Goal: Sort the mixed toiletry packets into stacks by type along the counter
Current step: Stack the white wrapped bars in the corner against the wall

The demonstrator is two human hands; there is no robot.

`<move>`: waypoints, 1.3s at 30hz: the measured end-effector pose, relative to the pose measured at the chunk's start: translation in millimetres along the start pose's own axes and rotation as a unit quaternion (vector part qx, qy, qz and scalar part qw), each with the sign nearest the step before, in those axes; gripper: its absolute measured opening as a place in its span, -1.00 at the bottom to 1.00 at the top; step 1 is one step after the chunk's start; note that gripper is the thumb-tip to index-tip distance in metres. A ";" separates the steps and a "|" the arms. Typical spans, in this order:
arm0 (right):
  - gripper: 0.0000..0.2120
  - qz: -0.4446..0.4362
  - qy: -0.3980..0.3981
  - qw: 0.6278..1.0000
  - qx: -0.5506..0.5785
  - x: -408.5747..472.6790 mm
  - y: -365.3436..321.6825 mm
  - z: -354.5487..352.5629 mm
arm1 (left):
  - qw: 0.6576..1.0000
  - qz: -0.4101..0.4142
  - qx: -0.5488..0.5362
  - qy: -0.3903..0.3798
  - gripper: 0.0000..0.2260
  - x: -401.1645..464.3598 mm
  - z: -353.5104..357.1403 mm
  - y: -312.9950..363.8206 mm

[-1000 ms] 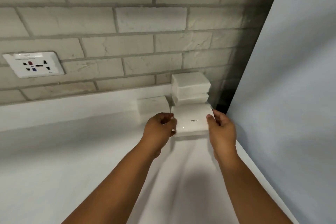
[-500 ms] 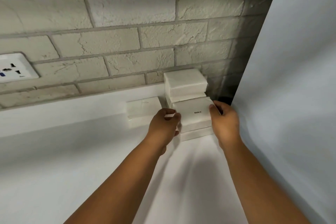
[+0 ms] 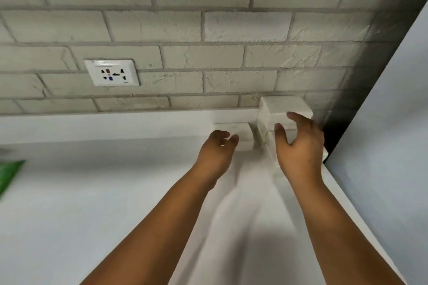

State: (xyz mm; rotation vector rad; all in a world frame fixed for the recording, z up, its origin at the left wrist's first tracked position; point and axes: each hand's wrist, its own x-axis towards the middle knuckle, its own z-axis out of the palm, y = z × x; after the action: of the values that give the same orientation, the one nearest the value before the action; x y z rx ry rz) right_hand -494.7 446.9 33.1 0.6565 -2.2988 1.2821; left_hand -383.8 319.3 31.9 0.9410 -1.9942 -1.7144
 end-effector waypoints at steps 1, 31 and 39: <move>-0.65 -0.004 -0.027 0.999 0.026 -8.2 -18.0 8.1 | 1.000 0.009 -0.003 0.023 -0.71 -7.4 -18.4 -1.4; -0.70 0.043 -0.483 0.832 0.270 -276.7 -395.6 205.0 | 0.933 0.000 0.045 0.358 -0.73 -180.6 -496.9 -115.6; -0.75 0.049 -0.544 0.786 0.291 -300.1 -459.6 250.4 | 0.919 -0.016 0.098 0.382 -0.72 -189.3 -595.5 -128.4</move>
State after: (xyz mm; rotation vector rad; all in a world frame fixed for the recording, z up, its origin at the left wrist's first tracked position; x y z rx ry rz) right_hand -18.6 76.5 46.1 1.9329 -2.7125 2.0469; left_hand 169.6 3.3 62.3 1.4368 -1.6139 -0.9219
